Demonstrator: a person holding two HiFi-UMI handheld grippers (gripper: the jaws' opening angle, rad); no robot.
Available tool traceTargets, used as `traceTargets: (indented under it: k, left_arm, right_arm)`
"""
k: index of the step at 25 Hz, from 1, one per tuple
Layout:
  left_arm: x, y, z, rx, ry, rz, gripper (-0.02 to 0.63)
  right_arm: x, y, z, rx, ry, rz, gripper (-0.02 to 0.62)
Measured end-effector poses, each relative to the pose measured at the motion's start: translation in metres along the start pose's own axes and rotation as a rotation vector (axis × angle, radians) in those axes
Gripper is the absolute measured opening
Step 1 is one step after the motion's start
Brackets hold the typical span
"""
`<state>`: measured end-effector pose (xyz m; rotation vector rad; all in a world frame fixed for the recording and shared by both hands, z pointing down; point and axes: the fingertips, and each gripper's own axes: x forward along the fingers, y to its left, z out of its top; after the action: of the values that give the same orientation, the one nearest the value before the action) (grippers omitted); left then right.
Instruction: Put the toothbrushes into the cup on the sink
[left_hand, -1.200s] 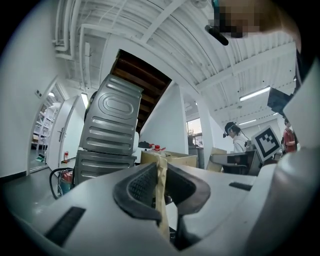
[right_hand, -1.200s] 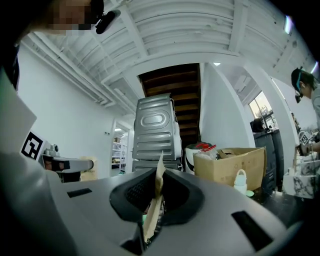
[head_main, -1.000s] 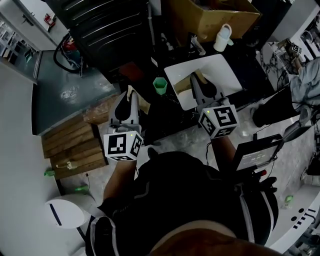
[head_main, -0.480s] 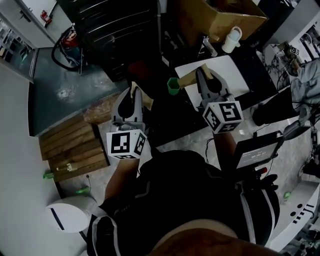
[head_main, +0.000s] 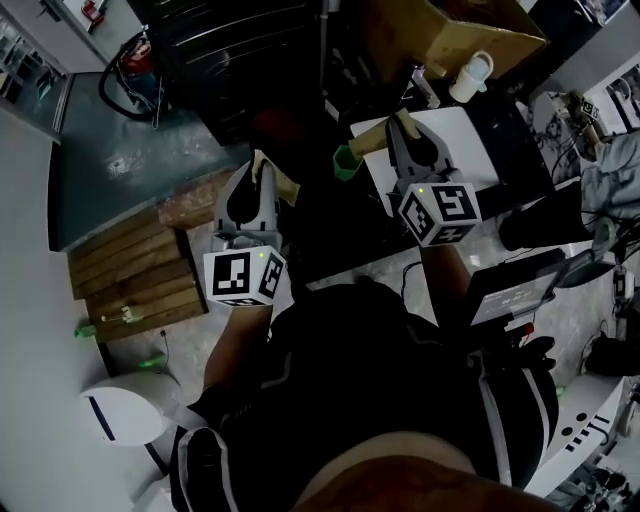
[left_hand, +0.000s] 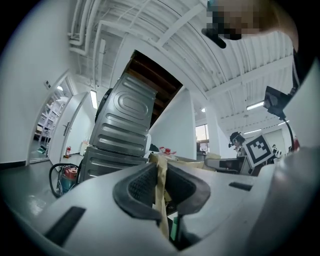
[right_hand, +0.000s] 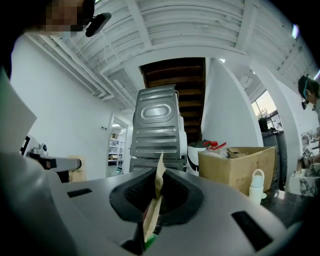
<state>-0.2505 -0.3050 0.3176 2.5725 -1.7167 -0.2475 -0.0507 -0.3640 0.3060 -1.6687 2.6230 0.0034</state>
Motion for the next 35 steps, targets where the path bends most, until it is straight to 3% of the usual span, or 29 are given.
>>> traceTargets:
  k: [17,25,35]
  left_arm:
    - [-0.005,-0.017,-0.028,-0.009,0.033,0.168,0.041]
    - [-0.012,-0.021,-0.04,0.0,0.065,0.231,0.041]
    - [-0.012,-0.027,-0.052,0.002,0.103,0.251,0.041]
  right_arm:
    - [0.033,-0.003,-0.048,-0.025,0.073,0.217,0.034]
    - [0.045,-0.005,-0.087,-0.033,0.128,0.254,0.034]
    - [0.056,-0.001,-0.127,-0.041,0.176,0.29,0.034]
